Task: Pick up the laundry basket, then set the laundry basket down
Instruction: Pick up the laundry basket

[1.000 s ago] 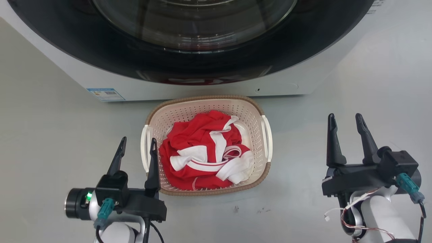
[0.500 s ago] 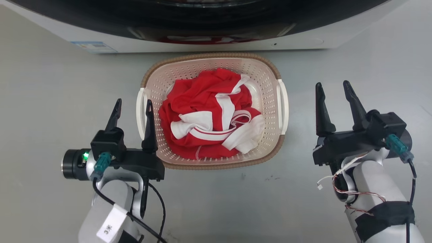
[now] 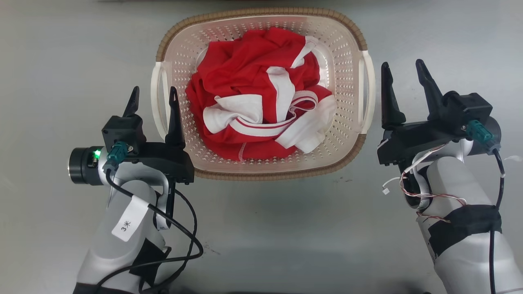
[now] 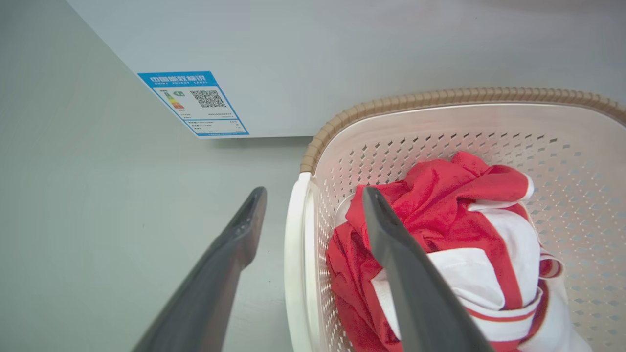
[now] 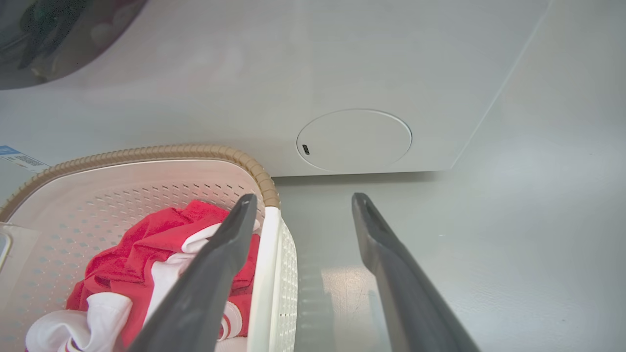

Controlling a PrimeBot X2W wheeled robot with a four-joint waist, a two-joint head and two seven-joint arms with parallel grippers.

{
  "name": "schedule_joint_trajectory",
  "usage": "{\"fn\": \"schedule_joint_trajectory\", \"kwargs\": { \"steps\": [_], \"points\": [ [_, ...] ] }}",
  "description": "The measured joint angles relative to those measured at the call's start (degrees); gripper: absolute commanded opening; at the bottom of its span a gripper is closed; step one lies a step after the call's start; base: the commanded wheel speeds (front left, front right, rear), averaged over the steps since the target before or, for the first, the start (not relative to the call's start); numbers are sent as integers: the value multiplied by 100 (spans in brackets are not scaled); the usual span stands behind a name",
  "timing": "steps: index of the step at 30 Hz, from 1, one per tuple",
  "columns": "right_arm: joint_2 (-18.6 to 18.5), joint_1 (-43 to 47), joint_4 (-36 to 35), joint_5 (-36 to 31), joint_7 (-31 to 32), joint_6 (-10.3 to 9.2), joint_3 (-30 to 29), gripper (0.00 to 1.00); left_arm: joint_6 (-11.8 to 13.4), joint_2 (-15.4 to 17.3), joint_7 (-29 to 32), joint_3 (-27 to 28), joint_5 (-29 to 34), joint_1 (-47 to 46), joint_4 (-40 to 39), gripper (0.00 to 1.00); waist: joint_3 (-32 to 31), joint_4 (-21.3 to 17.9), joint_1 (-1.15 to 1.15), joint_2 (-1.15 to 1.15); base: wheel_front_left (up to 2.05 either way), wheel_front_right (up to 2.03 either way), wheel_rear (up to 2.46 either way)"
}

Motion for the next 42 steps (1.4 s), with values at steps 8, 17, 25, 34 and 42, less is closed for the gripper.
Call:
{"fn": "schedule_joint_trajectory", "kwargs": {
  "steps": [8,17,25,34,42],
  "points": [
    [12,-197,405,-77,-67,52,152,100,0,-3,-4,-34,-205,-220,552,100,387,57,0,0,0,0,0],
    [31,-420,781,-82,-71,100,341,100,0,-10,-20,-188,-372,-485,1020,100,562,51,-1,-1,0,0,0],
    [43,-539,1072,-82,-119,100,495,100,0,-13,-27,-313,-632,-658,1292,100,657,45,-1,-1,0,0,0],
    [58,-727,1288,-74,-124,92,617,100,-7,-16,-58,-430,-920,-861,1500,100,675,41,-1,-1,0,0,0],
    [59,-787,1314,253,-126,-59,929,82,-57,-19,-59,-668,-1113,-944,1613,76,661,69,-1,-1,0,0,0]
  ]
}}
